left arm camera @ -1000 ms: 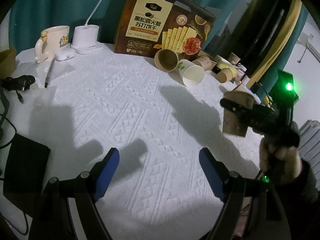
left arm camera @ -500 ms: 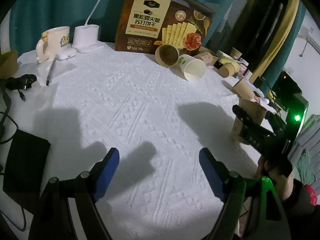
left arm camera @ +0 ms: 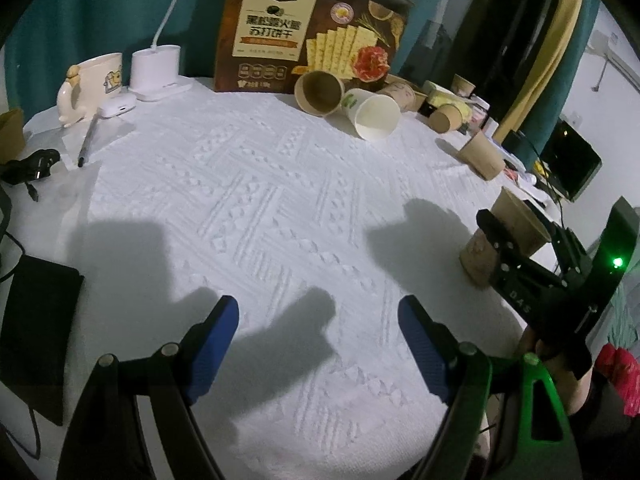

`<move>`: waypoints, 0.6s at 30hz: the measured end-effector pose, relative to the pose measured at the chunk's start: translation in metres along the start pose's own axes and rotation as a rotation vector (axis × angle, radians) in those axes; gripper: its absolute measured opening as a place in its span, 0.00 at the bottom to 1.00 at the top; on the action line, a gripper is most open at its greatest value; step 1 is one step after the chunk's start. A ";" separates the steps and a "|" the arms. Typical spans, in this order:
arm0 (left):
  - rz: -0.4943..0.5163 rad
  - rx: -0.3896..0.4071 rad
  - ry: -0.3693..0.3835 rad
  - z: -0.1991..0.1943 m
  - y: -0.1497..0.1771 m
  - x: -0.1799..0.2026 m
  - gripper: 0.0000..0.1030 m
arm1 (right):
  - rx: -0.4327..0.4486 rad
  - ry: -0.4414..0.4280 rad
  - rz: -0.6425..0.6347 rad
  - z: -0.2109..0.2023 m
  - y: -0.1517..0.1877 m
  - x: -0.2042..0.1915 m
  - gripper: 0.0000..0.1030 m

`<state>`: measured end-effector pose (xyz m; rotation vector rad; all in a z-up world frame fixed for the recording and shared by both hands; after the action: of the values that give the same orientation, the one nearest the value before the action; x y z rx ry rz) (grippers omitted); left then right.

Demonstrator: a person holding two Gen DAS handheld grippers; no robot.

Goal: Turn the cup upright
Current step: 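Lower the cup upright onto the cloth with the right gripper and open it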

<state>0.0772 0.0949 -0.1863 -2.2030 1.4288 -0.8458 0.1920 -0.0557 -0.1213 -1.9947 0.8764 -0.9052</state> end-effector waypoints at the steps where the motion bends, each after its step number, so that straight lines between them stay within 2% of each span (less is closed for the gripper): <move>1: 0.004 -0.001 0.000 0.000 0.001 0.001 0.80 | 0.002 -0.002 0.001 -0.002 0.001 0.000 0.71; 8: 0.022 -0.002 0.011 -0.001 0.002 0.010 0.80 | -0.008 -0.022 0.022 -0.007 0.005 0.001 0.72; 10: 0.027 -0.002 0.011 -0.001 0.003 0.013 0.80 | -0.012 -0.040 0.036 -0.008 0.005 0.001 0.79; 14: 0.037 -0.004 0.012 -0.003 0.005 0.016 0.80 | -0.034 -0.077 0.087 -0.012 0.006 0.002 0.81; 18: 0.044 0.006 0.012 -0.008 0.006 0.019 0.80 | -0.075 -0.152 0.128 -0.022 0.009 -0.002 0.84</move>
<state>0.0735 0.0751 -0.1781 -2.1572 1.4725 -0.8494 0.1707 -0.0659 -0.1192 -2.0159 0.9509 -0.6492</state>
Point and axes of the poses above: each gripper's, at about its wrist camera, not at the fingertips, and z roughly the way its jaws point, x to its right, y to its underside, the point moved 10 cm from there along z, roughly the way its jaws point, and after that the axes turned 1 degree about -z, right-handed, at the moved point
